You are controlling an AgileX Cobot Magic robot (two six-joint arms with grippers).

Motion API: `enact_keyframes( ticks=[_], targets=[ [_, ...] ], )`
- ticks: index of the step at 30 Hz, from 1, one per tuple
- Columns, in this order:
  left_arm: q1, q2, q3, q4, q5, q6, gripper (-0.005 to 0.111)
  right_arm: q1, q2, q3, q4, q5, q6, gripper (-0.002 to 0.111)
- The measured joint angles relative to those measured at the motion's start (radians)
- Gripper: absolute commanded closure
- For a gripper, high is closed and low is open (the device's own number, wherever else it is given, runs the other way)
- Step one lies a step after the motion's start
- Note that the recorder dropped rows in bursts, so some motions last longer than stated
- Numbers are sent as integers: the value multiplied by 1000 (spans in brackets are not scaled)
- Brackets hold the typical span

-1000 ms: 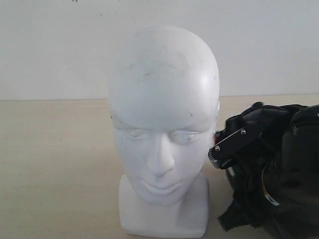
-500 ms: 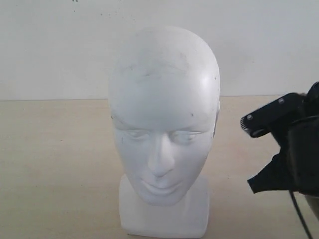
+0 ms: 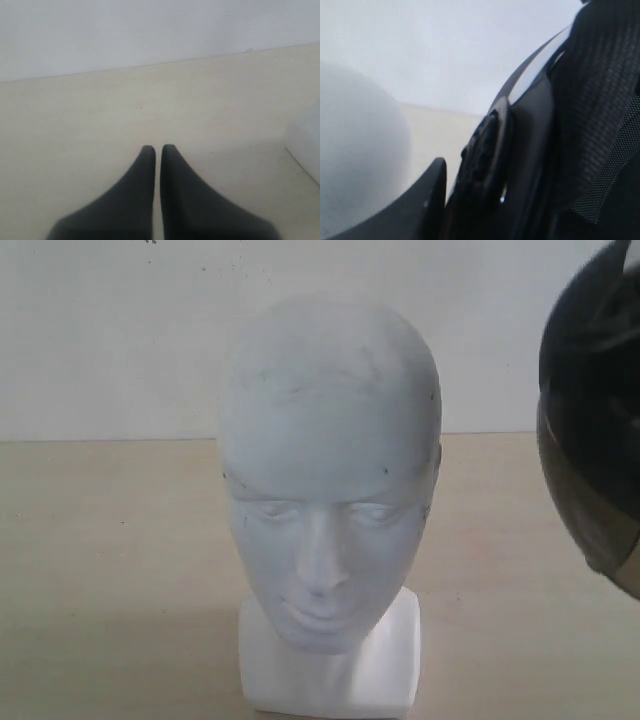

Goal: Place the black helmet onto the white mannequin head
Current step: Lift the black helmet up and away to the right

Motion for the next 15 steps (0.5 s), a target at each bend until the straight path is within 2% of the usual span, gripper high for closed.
enact_keyframes(
  ticks=[5, 12, 15],
  targets=[
    [0, 0, 0, 0, 0, 0, 102, 0, -23, -106, -26, -41, -30, 108],
    [0, 0, 0, 0, 0, 0, 102, 0, -23, -121, -46, -46, -46, 108],
    [0, 0, 0, 0, 0, 0, 102, 0, -23, -121, -117, -84, -44, 108]
  ],
)
